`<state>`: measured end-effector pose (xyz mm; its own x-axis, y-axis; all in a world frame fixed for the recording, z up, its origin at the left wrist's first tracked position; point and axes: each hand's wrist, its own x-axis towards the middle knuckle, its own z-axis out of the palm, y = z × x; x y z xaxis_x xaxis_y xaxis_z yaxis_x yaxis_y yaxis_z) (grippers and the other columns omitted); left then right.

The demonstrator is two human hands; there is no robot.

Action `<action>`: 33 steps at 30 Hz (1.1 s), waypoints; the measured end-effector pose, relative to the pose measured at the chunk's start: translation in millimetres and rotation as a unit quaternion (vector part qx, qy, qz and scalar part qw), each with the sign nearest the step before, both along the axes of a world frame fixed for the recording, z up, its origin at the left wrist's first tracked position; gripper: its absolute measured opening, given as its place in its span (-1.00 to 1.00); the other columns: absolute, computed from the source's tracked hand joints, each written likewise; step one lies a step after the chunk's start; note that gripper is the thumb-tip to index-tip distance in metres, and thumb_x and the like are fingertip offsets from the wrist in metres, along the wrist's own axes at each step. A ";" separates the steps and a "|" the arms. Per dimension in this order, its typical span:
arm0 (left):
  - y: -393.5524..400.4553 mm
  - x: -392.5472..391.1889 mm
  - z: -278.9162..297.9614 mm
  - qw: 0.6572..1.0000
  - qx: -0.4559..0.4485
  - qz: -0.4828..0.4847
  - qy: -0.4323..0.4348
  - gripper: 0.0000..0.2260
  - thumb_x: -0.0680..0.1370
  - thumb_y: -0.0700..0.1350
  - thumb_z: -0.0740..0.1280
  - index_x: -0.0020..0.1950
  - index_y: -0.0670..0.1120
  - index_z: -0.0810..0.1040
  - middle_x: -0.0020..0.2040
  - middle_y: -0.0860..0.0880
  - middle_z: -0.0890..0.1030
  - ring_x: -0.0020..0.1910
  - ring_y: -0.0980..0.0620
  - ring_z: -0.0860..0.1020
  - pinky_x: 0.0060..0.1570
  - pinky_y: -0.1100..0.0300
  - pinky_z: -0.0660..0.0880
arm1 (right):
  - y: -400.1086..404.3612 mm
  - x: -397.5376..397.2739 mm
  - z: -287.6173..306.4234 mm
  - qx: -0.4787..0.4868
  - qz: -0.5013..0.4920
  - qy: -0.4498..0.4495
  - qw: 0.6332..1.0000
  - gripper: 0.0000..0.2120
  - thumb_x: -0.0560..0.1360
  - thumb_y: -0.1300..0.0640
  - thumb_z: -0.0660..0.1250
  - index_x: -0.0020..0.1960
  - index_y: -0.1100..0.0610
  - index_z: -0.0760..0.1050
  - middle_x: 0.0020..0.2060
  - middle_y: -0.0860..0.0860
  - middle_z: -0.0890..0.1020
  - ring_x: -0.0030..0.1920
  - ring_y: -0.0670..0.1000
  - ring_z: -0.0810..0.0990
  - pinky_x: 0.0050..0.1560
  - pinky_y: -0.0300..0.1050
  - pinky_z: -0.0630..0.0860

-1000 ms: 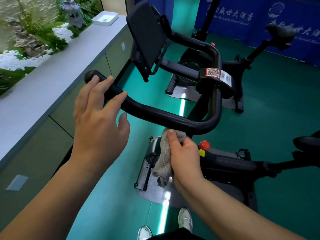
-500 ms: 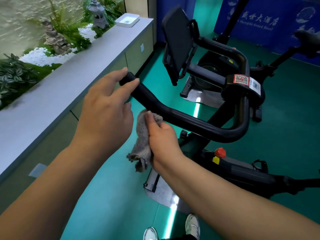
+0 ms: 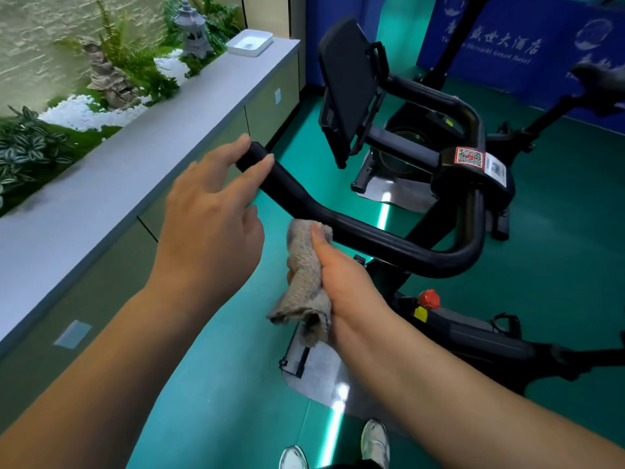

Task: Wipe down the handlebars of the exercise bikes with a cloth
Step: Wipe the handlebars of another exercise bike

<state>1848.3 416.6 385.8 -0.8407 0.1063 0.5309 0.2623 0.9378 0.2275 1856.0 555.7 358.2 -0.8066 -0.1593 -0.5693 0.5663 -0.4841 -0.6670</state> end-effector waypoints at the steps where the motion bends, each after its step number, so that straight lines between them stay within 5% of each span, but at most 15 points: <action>1: 1.2 0.6 -0.3 1.000 -0.001 0.005 0.001 -0.49 0.44 -0.32 0.33 0.39 -0.10 0.46 0.41 -0.15 0.38 0.35 -0.20 0.38 0.27 -0.27 0.34 | 7.8 2.3 -2.5 0.008 -0.004 -0.007 1.000 -0.73 0.54 -0.08 0.28 -0.04 0.14 0.56 -0.50 -0.04 0.62 -0.50 -0.13 0.59 -0.44 -0.29 0.51; 13: 28.5 6.8 -15.0 0.998 0.001 0.060 0.002 -0.41 0.44 -0.24 0.25 0.48 -0.20 0.28 0.51 -0.17 0.19 0.48 -0.19 0.14 0.46 -0.11 0.07 | 75.2 36.1 -2.7 0.037 -0.096 -0.028 0.994 -0.76 0.50 0.00 0.33 -0.12 0.20 0.55 -0.53 0.01 0.58 -0.56 -0.09 0.54 -0.54 -0.29 0.47; 17: 29.0 6.3 -14.6 0.998 0.002 0.063 -0.003 -0.41 0.44 -0.27 0.29 0.48 -0.20 0.28 0.51 -0.17 0.19 0.48 -0.18 0.15 0.47 -0.09 0.08 | 85.4 47.8 13.4 0.133 -0.077 0.066 0.986 -0.79 0.52 0.03 0.31 -0.04 0.16 0.59 -0.47 -0.02 0.62 -0.49 -0.12 0.56 -0.49 -0.30 0.47; 20: 29.8 5.3 -15.2 0.998 0.007 0.066 0.001 -0.42 0.45 -0.27 0.29 0.48 -0.21 0.28 0.50 -0.17 0.20 0.48 -0.17 0.15 0.47 -0.09 0.08 | 94.6 39.6 23.7 0.327 -0.097 0.277 0.898 -0.93 0.48 0.13 0.37 -0.08 0.00 0.61 -0.30 -0.08 0.66 -0.29 -0.24 0.59 -0.28 -0.39 0.50; 23: 31.8 6.1 -15.3 0.998 0.016 0.066 0.000 -0.42 0.45 -0.28 0.30 0.47 -0.21 0.29 0.50 -0.17 0.20 0.48 -0.16 0.15 0.47 -0.05 0.06 | 113.5 15.4 17.5 0.569 -0.092 0.422 0.699 -0.83 0.49 0.11 0.39 0.08 0.01 0.60 -0.14 -0.07 0.55 -0.12 -0.18 0.50 -0.08 -0.41 0.41; 25: 30.6 6.1 -14.9 0.998 0.019 0.062 0.001 -0.43 0.45 -0.28 0.31 0.47 -0.21 0.30 0.50 -0.16 0.21 0.48 -0.16 0.17 0.47 -0.03 0.06 | 118.7 3.8 2.6 0.666 -0.033 0.424 0.613 -0.73 0.50 0.03 0.35 0.16 0.05 0.60 -0.11 -0.05 0.49 -0.07 -0.04 0.43 -0.06 -0.30 0.38; 29: 22.0 4.0 -12.0 0.998 0.048 0.035 0.026 -0.47 0.46 -0.30 0.32 0.44 -0.22 0.35 0.46 -0.17 0.30 0.42 -0.17 0.26 0.45 0.00 0.17 | 109.7 0.3 -21.7 0.695 -0.042 0.449 0.560 -0.65 0.47 0.09 0.39 0.23 0.15 0.58 -0.08 0.08 0.51 -0.05 0.08 0.41 -0.04 -0.12 0.40; 33: 14.3 1.3 -5.9 0.994 0.101 0.031 0.033 -0.49 0.47 -0.33 0.30 0.43 -0.22 0.36 0.41 -0.14 0.38 0.39 -0.08 0.31 0.42 0.33 0.10 | 92.7 -6.5 -25.4 0.691 -0.041 0.487 0.532 -0.61 0.44 0.17 0.44 0.26 0.20 0.54 -0.06 0.15 0.51 -0.05 0.15 0.44 -0.05 0.01 0.48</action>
